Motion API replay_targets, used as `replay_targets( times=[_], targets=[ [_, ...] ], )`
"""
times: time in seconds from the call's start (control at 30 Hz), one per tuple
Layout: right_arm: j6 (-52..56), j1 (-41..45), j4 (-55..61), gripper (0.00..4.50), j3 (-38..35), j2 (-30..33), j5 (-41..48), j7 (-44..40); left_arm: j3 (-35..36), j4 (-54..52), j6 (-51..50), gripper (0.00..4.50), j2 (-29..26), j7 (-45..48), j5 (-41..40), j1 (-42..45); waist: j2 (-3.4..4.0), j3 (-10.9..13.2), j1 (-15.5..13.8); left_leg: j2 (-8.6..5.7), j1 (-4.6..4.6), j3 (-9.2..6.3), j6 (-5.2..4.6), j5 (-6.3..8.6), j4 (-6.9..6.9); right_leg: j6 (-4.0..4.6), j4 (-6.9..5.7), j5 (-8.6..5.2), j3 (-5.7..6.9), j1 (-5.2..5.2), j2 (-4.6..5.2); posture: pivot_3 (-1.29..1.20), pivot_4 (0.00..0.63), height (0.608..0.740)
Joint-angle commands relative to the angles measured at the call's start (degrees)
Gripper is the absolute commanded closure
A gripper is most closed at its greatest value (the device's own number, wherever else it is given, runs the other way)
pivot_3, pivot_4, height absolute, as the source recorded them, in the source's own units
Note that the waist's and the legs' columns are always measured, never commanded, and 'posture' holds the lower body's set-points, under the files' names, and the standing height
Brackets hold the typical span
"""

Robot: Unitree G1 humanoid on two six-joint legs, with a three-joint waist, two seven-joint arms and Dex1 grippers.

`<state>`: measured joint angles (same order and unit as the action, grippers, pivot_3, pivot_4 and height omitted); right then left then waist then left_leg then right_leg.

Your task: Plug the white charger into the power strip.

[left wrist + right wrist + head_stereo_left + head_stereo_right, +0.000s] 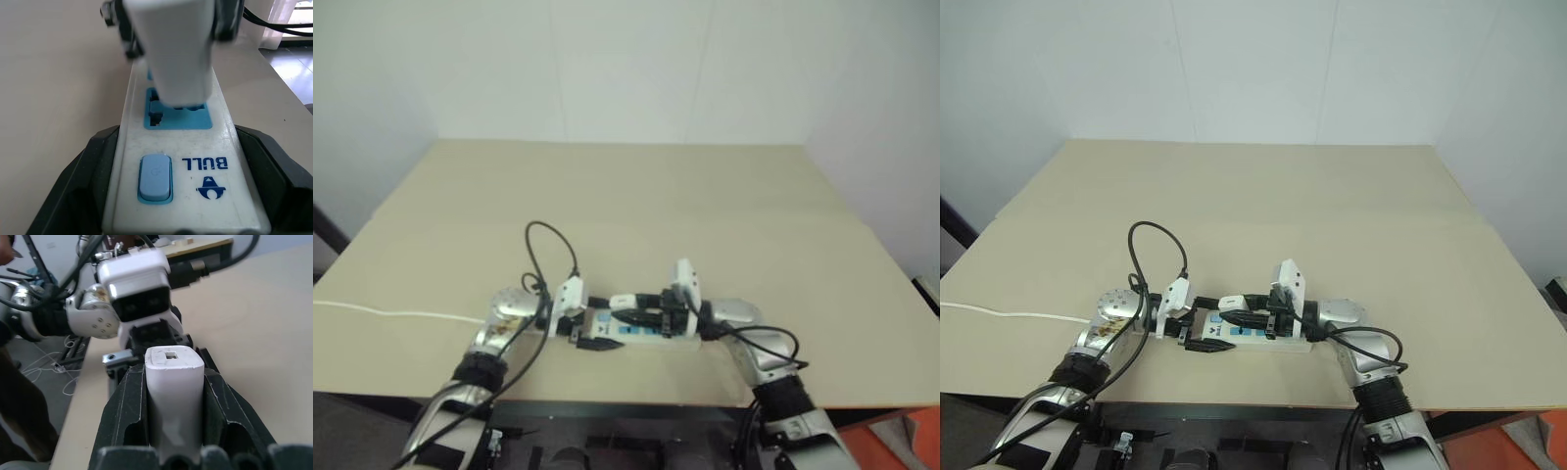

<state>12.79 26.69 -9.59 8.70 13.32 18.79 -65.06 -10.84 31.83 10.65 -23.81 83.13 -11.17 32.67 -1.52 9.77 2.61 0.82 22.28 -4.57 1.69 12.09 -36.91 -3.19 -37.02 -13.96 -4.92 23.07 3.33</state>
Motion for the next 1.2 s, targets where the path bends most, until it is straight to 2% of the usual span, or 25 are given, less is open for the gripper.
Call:
replay_targets(
  times=[0.03, 0.4, 0.8, 1.2],
  targets=[
    [-3.3, 1.7, -2.0, 3.4, 0.2, -1.2, -1.1, 1.9, -1.6, -0.5, -0.6, 1.2, -0.7, 0.1, 1.6, -1.6, 0.01, 0.0, 0.1, 0.0, -0.01, 0.0, 0.0, 0.0, 0.0, 0.0, 0.0, 0.0, 0.0, 0.0, 0.0, 0.0, 0.15, 0.74],
    [-5.7, 1.9, -4.7, 3.4, 1.1, -1.0, -2.2, 1.7, -1.6, -1.3, -0.9, 1.2, -0.8, -0.2, 1.5, -2.2, 0.02, 0.0, 0.0, 0.01, -0.07, 0.0, 0.0, 0.0, 0.02, 0.0, -0.03, -0.01, -0.02, -0.03, -0.02, 0.0, 0.15, 0.74],
    [-6.8, -0.2, -5.2, 3.4, 1.5, 5.7, -2.8, -1.5, -1.6, -0.7, -0.8, 1.2, -1.4, -0.7, 1.4, -2.0, 0.02, 0.0, -0.3, -0.02, -0.04, 0.01, 0.0, 0.0, 0.03, 0.0, 0.04, -0.02, -0.01, -0.06, 0.02, 0.0, 0.15, 0.74],
    [-5.3, -4.2, -3.7, 3.4, 0.4, 7.2, -0.9, 1.6, -1.3, -0.6, -1.7, 1.2, -2.0, -2.3, 1.1, -2.2, 0.03, 0.0, -0.6, -0.03, -0.04, 0.01, 0.0, 0.0, 0.03, -0.02, 0.06, -0.04, 0.0, -0.08, 0.04, 0.0, 0.15, 0.74]
  ],
)
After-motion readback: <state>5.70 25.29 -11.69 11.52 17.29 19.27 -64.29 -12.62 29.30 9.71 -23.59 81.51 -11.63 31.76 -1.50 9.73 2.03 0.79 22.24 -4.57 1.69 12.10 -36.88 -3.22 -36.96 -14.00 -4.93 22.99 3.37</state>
